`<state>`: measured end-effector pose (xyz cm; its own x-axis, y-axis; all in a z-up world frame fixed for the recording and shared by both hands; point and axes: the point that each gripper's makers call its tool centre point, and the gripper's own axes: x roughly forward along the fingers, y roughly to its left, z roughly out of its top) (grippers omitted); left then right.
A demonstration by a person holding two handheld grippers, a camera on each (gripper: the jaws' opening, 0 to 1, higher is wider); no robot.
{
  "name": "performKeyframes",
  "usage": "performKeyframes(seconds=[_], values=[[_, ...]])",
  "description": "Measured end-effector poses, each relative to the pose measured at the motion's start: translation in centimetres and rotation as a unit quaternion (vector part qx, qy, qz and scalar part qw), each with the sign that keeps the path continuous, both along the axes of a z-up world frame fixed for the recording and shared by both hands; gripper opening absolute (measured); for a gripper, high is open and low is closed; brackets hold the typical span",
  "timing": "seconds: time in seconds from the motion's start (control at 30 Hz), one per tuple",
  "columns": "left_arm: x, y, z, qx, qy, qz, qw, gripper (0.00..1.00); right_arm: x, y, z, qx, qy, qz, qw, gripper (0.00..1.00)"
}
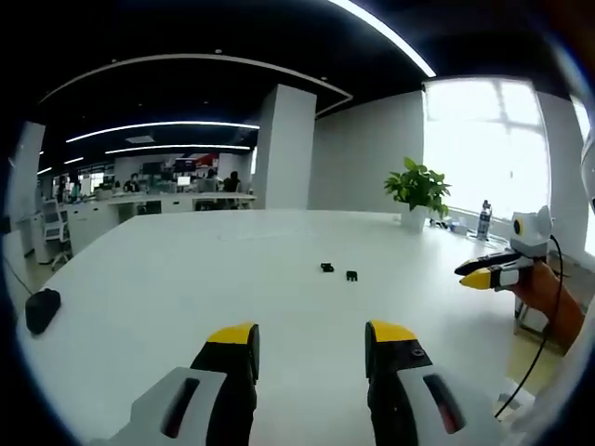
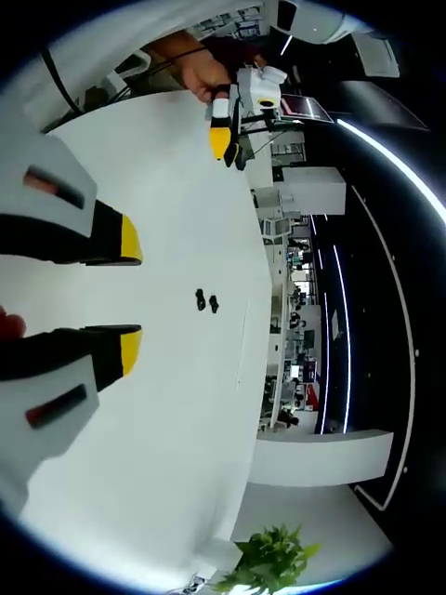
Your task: Snap the two parts of the plastic buckle together until the buckle closes and remains connected.
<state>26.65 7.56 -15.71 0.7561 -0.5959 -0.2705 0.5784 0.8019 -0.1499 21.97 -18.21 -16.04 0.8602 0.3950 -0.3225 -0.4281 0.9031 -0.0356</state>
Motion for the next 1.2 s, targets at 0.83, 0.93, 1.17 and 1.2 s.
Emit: performKeyframes(seconds=[0.83, 0.93, 1.17, 1.2], values=[[-0.04, 0.76, 0.07, 0.002, -0.005, 0.009, 0.9999, 0.45, 0.28, 0.31, -0.10, -0.002, 0.004, 0.000, 1.0000, 0.25], [-0.06, 0.72, 0.10, 0.003, -0.006, 0.008, 0.9999, 0.45, 0.19, 0.49, 0.02, -0.003, 0.002, 0.003, 1.0000, 0.25], [0.06, 0.74, 0.34, 0.000, -0.009, 0.008, 0.9999, 0.45, 0.17, 0.62, 0.04, -0.001, 0.002, 0.005, 1.0000, 0.25], [0.08, 0.73, 0.33, 0.001, -0.009, 0.008, 0.9999, 0.45, 0.22, 0.62, 0.00, 0.001, 0.003, 0.004, 1.0000, 0.25]])
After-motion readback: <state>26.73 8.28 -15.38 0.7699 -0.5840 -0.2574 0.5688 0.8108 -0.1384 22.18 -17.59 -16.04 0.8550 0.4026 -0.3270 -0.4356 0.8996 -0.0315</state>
